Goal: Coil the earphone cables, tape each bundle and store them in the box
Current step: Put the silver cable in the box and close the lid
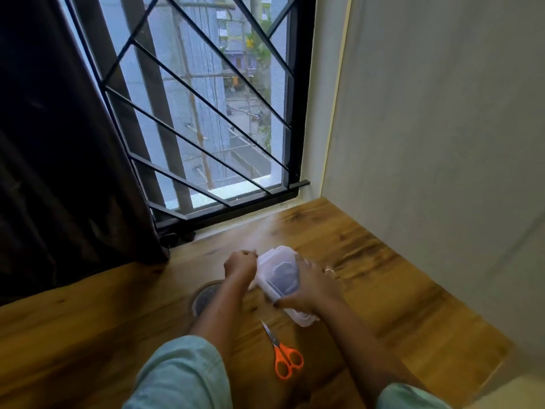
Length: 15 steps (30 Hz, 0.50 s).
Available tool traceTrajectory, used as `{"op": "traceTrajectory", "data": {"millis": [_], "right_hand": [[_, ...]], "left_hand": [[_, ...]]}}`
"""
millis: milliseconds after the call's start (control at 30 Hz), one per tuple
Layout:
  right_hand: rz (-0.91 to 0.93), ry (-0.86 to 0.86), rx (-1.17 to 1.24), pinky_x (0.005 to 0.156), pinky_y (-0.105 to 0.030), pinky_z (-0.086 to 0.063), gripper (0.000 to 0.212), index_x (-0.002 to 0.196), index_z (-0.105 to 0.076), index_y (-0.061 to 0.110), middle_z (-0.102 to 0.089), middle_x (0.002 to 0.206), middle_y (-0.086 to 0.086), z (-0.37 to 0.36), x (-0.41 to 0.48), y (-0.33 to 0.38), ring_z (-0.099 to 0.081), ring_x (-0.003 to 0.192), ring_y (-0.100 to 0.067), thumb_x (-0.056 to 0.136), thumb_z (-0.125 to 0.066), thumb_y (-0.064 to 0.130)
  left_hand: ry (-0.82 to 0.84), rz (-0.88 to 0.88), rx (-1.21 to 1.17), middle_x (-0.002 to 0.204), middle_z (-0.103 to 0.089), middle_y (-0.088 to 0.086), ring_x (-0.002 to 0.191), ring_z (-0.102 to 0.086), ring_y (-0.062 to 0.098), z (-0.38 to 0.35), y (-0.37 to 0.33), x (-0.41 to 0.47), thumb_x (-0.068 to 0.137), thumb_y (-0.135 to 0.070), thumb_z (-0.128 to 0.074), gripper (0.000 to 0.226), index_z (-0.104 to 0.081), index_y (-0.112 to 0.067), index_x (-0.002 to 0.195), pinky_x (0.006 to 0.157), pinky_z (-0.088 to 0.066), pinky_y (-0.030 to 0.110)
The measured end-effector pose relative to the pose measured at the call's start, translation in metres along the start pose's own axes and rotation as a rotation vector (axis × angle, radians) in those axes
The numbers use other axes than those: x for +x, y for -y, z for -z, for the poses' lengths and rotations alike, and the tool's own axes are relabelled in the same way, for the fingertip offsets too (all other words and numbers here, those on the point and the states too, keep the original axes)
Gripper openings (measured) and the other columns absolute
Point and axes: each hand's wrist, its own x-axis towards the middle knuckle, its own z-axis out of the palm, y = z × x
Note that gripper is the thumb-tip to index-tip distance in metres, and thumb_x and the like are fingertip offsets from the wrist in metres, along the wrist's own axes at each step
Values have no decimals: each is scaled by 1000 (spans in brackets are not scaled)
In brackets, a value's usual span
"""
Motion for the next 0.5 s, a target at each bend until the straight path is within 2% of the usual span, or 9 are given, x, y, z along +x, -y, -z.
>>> {"op": "traceTrajectory", "data": {"millis": [67, 133, 300, 400, 500], "right_hand": [[-18, -6, -25, 113, -48, -24, 118, 152, 0, 22, -13, 159, -6, -4, 2, 2, -17, 144, -37, 67, -68, 69], [-31, -12, -37, 114, -47, -22, 119, 152, 2, 18, -7, 160, -7, -5, 3, 6, -12, 145, -36, 69, -66, 69], [-6, 31, -70, 114, -46, -20, 122, 152, 1, 11, -6, 160, -9, -6, 16, 11, -14, 144, -37, 69, -64, 72], [-3, 50, -40, 111, -48, -26, 123, 152, 3, 12, -5, 160, -9, -6, 19, 7, -19, 143, -37, 69, -66, 70], [11, 47, -14, 110, -51, -27, 126, 152, 7, 17, 0, 160, -7, -13, 20, 0, -19, 142, -38, 65, -64, 76]], "left_hand": [[21, -16, 10, 108, -65, 10, 89, -58, 20, -1, 2, -2, 93, -24, -57, 24, -65, -7, 108, 72, -45, 27], [15, -12, 11, 109, -65, 11, 92, -61, 22, -2, 6, -1, 86, -16, -66, 22, -65, -10, 107, 74, -50, 28], [6, 5, 129, 112, -67, 11, 103, -61, 24, 5, 3, 1, 85, -15, -66, 20, -69, -12, 104, 80, -44, 25], [-6, 26, 163, 107, -67, 10, 96, -62, 24, 7, -2, 4, 84, -14, -68, 17, -70, -12, 100, 78, -47, 26], [28, 4, 186, 109, -65, 9, 90, -59, 21, 2, -2, 12, 86, -8, -64, 15, -68, -15, 99, 77, -49, 27]]}}
